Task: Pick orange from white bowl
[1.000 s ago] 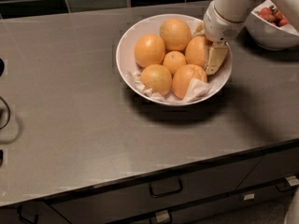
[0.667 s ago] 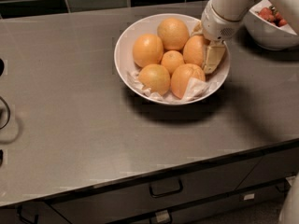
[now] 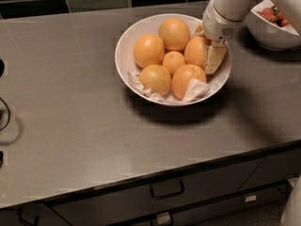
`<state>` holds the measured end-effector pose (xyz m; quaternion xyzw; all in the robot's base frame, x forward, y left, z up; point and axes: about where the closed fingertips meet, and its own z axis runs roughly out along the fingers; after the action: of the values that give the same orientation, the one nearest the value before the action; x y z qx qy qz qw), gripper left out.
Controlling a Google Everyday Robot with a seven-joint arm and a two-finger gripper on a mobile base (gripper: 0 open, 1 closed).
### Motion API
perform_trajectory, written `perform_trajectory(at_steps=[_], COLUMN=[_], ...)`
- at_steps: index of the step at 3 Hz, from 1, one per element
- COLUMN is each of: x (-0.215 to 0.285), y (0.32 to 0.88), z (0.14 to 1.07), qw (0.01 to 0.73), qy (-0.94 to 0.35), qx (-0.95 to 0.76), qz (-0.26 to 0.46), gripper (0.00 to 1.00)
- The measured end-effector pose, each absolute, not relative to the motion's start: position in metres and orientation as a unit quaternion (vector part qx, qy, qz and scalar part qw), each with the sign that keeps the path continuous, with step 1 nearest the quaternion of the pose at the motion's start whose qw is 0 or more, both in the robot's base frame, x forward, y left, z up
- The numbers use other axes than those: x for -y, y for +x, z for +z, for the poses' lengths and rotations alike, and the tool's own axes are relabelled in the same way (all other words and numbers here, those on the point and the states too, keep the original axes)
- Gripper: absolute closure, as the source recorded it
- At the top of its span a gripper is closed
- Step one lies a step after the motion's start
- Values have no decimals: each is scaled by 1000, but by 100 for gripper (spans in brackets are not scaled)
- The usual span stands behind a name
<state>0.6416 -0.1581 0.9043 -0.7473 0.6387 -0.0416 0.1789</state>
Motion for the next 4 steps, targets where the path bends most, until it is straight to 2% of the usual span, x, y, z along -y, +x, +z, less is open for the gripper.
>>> perform_trajectory(at_steps=[1, 4], x=[158, 157], y=[642, 635], z=[904, 931], qw=[179, 190], qy=[-747, -744], qx=[-639, -639], qz=[-42, -47], gripper=[100, 100])
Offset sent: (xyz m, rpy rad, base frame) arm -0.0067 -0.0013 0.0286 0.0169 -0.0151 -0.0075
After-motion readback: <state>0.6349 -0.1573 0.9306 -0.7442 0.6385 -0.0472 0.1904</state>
